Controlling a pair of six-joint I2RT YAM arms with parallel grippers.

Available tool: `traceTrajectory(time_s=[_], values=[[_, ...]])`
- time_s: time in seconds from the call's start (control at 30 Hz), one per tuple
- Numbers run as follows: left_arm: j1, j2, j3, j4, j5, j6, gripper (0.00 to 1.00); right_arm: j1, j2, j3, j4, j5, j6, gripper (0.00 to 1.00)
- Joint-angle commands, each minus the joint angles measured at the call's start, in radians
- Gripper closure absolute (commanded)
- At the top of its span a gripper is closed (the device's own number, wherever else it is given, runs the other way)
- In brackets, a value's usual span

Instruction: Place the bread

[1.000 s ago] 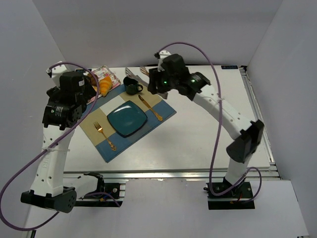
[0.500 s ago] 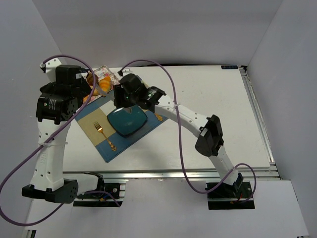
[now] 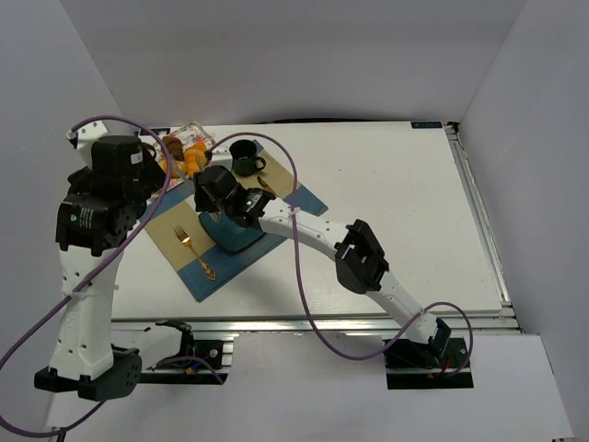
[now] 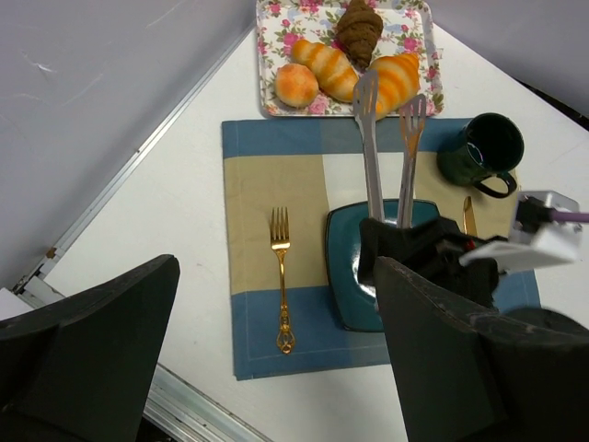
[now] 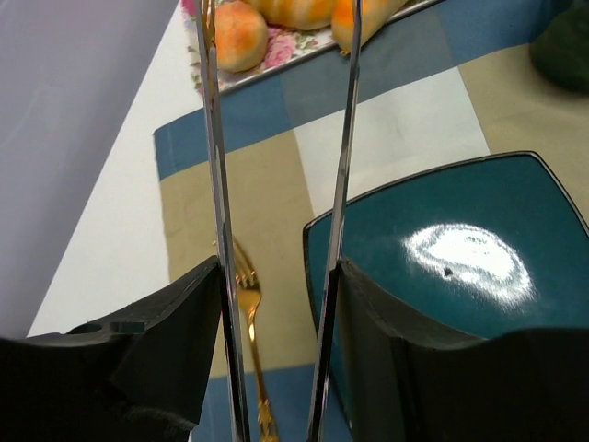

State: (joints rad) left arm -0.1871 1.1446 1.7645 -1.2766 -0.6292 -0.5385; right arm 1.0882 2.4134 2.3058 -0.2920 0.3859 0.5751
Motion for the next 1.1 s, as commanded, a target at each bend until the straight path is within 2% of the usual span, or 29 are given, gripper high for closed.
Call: traceTrajectory(time_s=[0.0, 0.23, 0.63, 1.07], values=[[0.0, -0.075, -0.043, 0.034, 0.016, 0.009, 0.02, -0.001, 0.036, 0.069, 0.145, 0.099, 0.02, 0.44], [0.0, -0.12, -0.1, 0.039, 0.034, 0.017, 0.02, -0.002, 0.102, 0.078, 0.24, 0.133, 0.011, 0.44], [0.0, -0.152, -0.137, 0.037, 0.049, 0.029, 0.02, -0.03, 0.171, 0.095, 0.309, 0.122, 0.02, 0.48], [0.0, -0.177, -0.162, 0.026, 0.06, 0.021, 0.02, -0.037, 0.225, 0.106, 0.321, 0.107, 0.034, 0.47]])
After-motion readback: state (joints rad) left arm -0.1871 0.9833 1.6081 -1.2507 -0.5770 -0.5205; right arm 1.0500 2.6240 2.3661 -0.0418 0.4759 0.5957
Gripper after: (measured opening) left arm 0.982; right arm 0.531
